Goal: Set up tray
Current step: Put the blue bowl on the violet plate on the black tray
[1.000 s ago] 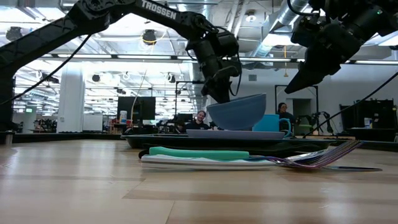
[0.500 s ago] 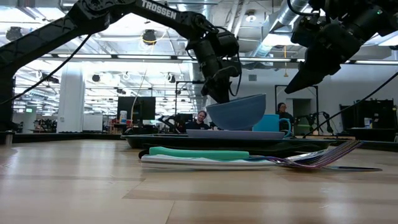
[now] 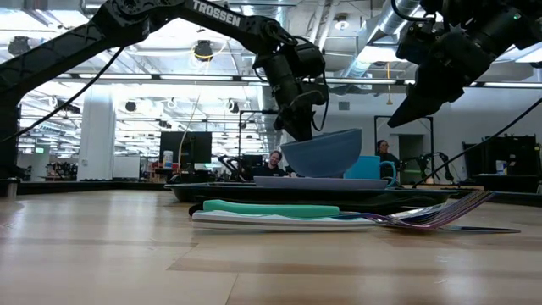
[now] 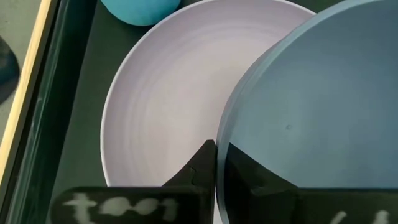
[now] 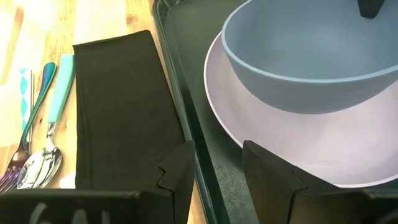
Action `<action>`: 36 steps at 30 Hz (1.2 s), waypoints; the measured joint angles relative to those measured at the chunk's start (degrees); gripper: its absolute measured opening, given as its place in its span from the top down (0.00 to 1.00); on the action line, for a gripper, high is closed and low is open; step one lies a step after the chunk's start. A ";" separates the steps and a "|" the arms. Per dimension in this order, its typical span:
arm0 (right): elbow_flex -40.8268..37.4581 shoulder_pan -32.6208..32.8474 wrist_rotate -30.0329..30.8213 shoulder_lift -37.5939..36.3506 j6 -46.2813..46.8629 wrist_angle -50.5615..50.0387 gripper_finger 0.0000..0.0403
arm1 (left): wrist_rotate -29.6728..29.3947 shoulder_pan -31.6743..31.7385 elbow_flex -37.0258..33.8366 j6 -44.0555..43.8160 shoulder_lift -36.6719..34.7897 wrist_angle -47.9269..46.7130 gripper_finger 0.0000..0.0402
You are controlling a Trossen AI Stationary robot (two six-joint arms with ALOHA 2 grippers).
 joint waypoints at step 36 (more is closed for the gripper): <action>0.00 0.00 -0.03 0.00 0.48 -0.02 0.69 | 0.00 -0.39 -0.02 0.96 -0.02 0.98 0.90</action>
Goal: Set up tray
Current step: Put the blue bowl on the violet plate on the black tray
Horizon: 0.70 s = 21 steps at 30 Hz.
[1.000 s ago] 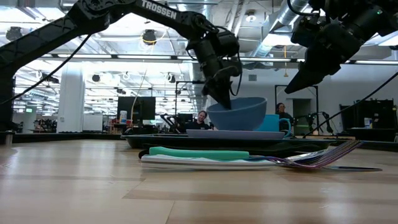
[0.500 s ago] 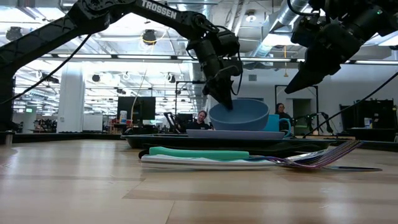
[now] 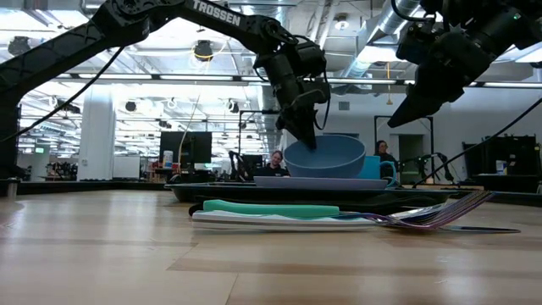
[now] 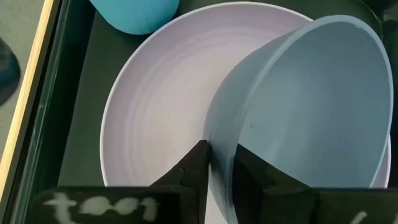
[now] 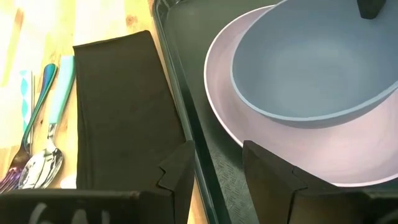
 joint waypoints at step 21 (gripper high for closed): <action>0.00 0.00 -0.02 0.00 -0.02 0.00 0.69 | -1.61 -0.17 0.00 2.36 0.00 0.17 0.90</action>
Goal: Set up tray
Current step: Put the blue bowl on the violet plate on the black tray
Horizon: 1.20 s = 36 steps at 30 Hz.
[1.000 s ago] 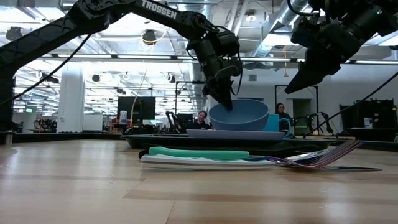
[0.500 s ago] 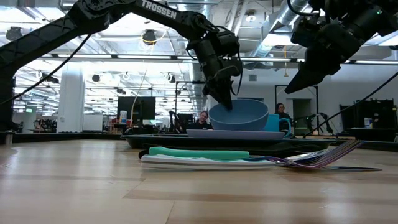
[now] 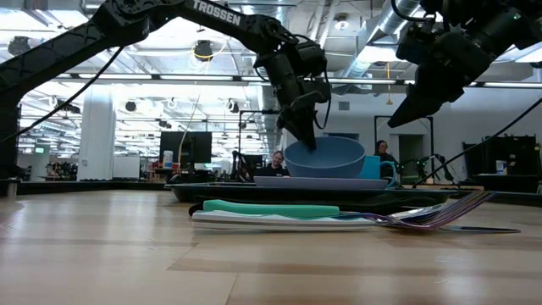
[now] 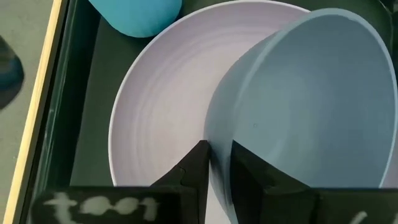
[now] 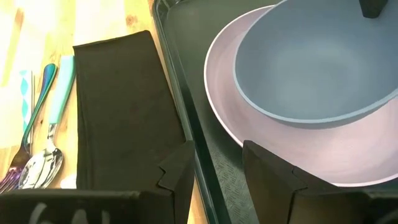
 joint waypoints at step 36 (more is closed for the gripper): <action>0.00 -0.02 0.00 0.00 0.00 0.00 0.69 | -5.48 -1.33 0.00 5.21 -0.02 -1.16 0.70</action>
